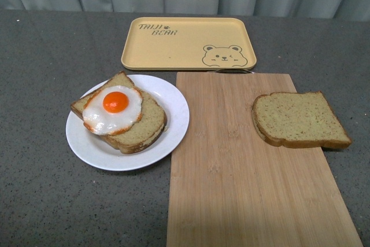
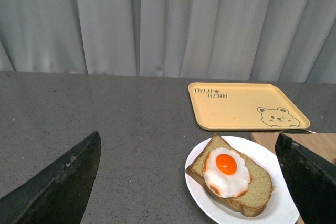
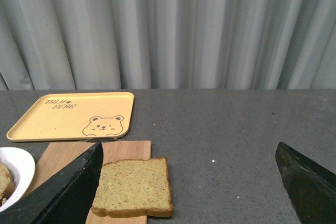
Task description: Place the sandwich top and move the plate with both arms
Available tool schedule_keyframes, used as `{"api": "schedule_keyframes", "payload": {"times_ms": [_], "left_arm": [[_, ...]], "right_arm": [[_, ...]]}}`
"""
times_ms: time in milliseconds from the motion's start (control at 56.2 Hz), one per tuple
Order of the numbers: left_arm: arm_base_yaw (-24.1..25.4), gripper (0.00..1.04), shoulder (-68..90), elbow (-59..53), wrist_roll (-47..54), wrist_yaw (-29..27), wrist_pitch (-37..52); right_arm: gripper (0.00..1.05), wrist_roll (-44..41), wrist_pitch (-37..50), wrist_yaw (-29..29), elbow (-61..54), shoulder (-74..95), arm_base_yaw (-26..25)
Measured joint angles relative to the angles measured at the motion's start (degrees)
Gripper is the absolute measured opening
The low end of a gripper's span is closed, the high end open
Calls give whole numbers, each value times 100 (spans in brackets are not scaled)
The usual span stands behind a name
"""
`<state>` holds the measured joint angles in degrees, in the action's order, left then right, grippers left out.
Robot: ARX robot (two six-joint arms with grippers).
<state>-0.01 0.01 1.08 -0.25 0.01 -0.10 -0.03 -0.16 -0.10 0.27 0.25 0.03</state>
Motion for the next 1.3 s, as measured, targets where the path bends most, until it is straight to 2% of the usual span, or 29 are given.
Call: {"api": "schedule_keyframes", "payload": {"times_ms": [1157, 1193, 1229, 1246, 1264, 1300], "left_arm": [[0, 98, 0, 0, 0, 0, 0], [0, 98, 0, 0, 0, 0, 0], [0, 98, 0, 0, 0, 2, 0], [0, 98, 0, 0, 0, 0, 0], [-2, 98, 0, 0, -2, -2, 0], [0, 98, 0, 0, 0, -2, 0]], "right_arm": [[95, 0, 0, 0, 0, 0, 0], [95, -144, 4, 232, 0, 35, 70], [95, -492, 120, 927, 0, 210, 234], [95, -592, 166, 1001, 0, 275, 258], [95, -826, 260, 1309, 0, 424, 291], [95, -1141, 494, 1447, 2, 804, 260]]}}
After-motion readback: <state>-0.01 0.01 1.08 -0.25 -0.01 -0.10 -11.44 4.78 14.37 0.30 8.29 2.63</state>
